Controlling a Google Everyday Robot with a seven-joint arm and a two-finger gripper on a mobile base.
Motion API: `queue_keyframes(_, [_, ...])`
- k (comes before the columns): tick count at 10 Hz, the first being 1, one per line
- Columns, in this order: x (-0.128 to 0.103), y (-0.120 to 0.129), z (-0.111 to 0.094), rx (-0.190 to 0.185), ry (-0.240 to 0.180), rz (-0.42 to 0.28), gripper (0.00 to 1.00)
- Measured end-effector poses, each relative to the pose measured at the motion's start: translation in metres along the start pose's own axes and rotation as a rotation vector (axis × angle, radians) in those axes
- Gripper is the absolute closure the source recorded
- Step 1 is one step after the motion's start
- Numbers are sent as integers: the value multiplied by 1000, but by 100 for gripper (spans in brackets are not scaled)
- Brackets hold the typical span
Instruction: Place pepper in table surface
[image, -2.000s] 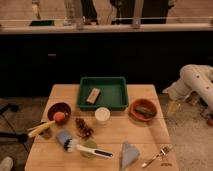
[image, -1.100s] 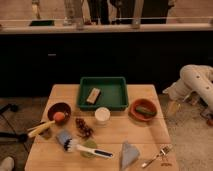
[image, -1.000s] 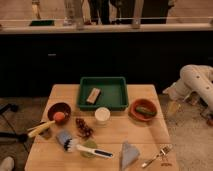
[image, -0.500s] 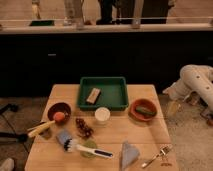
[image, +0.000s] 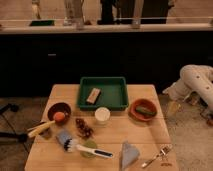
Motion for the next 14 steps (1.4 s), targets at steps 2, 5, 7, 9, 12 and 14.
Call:
queue_keyframes(2, [0,0,0,0,0,0,20])
queue_keyframes(5, [0,0,0,0,0,0,20])
queue_keyframes(7, [0,0,0,0,0,0,20])
queue_keyframes(9, [0,0,0,0,0,0,20])
queue_keyframes(12, [0,0,0,0,0,0,20])
queue_keyframes(14, [1,2,1,10,-8,13,20])
